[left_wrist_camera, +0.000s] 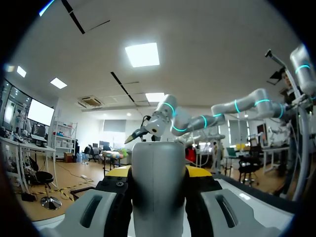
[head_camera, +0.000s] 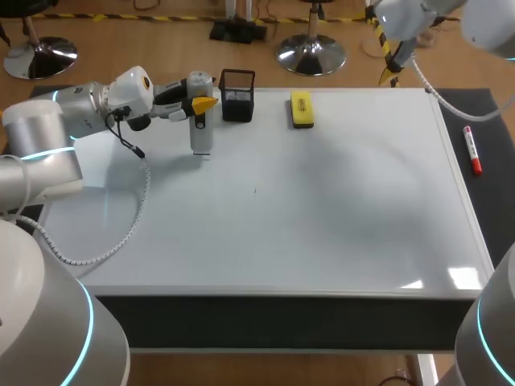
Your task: Pick up the inspection probe, press it on each red-marked spot on the whiteboard one by one, put down the probe, pick up the eraser, and wipe off all the red marks.
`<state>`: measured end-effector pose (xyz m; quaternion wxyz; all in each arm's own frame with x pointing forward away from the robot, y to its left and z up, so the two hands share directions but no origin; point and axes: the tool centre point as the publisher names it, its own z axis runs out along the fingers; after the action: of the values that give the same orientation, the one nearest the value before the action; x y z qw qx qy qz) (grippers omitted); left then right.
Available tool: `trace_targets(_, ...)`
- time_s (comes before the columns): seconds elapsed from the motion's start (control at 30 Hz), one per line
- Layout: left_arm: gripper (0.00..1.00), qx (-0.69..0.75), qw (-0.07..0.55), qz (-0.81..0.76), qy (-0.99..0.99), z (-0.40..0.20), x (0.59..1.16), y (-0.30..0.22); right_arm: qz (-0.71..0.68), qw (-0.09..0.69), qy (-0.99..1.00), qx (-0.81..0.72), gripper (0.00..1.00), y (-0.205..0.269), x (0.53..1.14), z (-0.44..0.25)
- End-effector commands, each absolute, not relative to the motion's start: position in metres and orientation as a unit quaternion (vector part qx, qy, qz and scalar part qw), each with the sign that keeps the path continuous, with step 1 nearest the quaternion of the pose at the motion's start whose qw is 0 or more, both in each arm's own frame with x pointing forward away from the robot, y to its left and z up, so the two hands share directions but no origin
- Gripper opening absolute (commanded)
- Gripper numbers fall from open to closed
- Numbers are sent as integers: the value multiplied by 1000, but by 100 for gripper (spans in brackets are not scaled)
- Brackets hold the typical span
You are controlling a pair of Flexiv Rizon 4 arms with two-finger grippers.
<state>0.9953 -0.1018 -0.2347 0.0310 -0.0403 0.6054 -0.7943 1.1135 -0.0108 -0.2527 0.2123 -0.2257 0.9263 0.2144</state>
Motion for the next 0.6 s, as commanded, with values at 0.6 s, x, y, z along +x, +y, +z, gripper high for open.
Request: trace_targets(0.6,0,28,34,-799,600,-192,1042,-124,213,211,927,-226,100,-11,1113,-252)
